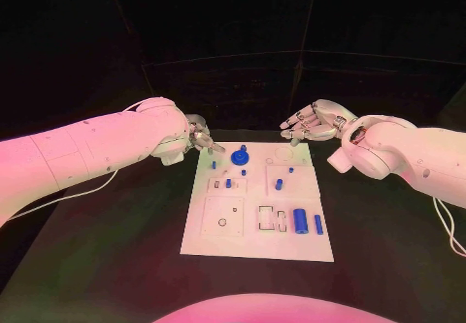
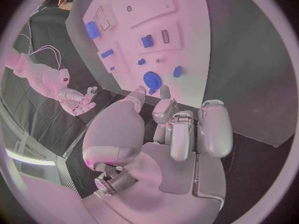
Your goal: Assemble the parts on the task board
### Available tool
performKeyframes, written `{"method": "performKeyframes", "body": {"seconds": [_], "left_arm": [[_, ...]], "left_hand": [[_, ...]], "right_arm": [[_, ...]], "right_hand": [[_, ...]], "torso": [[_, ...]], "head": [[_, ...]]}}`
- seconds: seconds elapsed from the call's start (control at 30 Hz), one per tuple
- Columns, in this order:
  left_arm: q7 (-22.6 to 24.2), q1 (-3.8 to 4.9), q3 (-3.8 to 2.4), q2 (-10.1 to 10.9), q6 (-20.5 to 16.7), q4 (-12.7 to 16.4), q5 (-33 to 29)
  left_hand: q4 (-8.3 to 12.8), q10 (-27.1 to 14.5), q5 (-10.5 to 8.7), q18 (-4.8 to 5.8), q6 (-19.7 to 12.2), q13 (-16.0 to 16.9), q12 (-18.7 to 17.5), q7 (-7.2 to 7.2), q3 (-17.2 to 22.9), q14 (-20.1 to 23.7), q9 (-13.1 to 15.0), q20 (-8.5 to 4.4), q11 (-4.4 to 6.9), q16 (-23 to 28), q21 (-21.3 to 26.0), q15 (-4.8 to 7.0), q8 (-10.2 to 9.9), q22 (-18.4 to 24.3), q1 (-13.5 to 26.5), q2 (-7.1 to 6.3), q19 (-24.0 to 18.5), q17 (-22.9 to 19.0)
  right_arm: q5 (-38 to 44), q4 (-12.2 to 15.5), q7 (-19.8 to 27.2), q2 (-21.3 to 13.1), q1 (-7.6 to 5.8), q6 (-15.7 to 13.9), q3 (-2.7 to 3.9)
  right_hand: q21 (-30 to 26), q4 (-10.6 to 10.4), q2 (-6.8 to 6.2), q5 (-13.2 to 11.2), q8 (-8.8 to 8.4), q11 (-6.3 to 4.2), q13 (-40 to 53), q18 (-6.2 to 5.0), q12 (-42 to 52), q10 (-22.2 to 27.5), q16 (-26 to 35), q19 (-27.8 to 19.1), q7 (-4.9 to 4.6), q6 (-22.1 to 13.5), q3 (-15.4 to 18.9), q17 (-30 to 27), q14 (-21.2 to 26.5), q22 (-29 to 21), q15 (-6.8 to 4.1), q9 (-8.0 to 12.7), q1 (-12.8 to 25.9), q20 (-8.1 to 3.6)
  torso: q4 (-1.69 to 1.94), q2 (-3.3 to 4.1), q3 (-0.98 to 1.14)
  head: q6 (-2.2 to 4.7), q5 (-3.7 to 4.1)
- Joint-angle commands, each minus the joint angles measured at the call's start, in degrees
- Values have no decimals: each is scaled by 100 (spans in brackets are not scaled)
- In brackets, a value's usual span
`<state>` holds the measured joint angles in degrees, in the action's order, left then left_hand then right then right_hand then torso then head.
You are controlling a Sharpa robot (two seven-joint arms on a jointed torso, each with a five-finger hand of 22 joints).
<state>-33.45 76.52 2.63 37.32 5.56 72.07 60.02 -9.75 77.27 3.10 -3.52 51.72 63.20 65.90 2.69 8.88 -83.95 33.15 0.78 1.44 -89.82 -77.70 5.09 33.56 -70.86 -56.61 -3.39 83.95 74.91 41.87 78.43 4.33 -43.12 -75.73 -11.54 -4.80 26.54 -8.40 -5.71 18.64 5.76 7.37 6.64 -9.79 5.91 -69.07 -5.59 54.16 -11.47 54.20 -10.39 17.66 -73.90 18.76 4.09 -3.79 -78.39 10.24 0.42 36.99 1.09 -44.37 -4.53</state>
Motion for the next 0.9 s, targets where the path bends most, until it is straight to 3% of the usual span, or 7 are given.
{"method": "performKeyframes", "body": {"seconds": [0.03, 0.4, 0.7, 0.9], "left_arm": [[-43, 24, 15, -145, 491, -285, 158], [84, -14, 143, -527, 645, -1079, 258], [217, -78, 171, -775, 715, -1497, 266], [291, -123, 185, -940, 801, -1691, 266]], "left_hand": [[-79, -20, -6, -46, 48, -6, -5, 30, -175, -605, -42, 59, -25, -18, 36, -34, -54, 2, 20, -39, 19, 1509], [-201, -25, -18, -43, 85, -7, 14, 28, -410, -605, -98, 62, -25, -18, 28, -34, -82, -22, 0, -3, 30, 1509], [-209, -46, -18, -49, 87, -32, -1, 33, -499, -605, -127, 63, -28, -18, 49, -36, -101, 3, -106, 40, 22, 1509], [-210, -51, -18, -48, 86, -35, -1, 35, -527, -605, -137, 64, -30, -18, 50, -37, -108, 1, -140, 58, 22, 1509]], "right_arm": [[7, 8, 50, 30, -10, 32, 3], [7, -8, 53, 55, -9, 40, 3], [7, -10, 64, 92, -8, 38, 3], [7, -11, 66, 107, -8, 41, 3]], "right_hand": [[-37, -7, -4, -1, -19, -1, -8, -44, -15, 26, 30, -19, -13, -11, 21, -8, 37, -7, 14, -2, 40, 24], [-43, -4, 1, 2, -20, 0, -10, -44, -12, 28, 34, -21, -13, -14, 19, -9, 42, -10, 15, -2, 34, 26], [-48, -2, 5, 5, -20, -1, -12, -45, -10, 29, 37, -22, -13, -15, 18, -9, 44, -13, 15, -3, 28, 27], [-53, 1, 11, 11, -20, -1, -14, -46, -7, 30, 39, -23, -12, -16, 15, -9, 45, -16, 15, -3, 21, 28]], "torso": [[-1, 17, -14], [-11, 23, -9], [-37, 38, -17], [-24, 38, -17]], "head": [[19, -15], [4, -39], [8, -78], [-11, -59]]}}
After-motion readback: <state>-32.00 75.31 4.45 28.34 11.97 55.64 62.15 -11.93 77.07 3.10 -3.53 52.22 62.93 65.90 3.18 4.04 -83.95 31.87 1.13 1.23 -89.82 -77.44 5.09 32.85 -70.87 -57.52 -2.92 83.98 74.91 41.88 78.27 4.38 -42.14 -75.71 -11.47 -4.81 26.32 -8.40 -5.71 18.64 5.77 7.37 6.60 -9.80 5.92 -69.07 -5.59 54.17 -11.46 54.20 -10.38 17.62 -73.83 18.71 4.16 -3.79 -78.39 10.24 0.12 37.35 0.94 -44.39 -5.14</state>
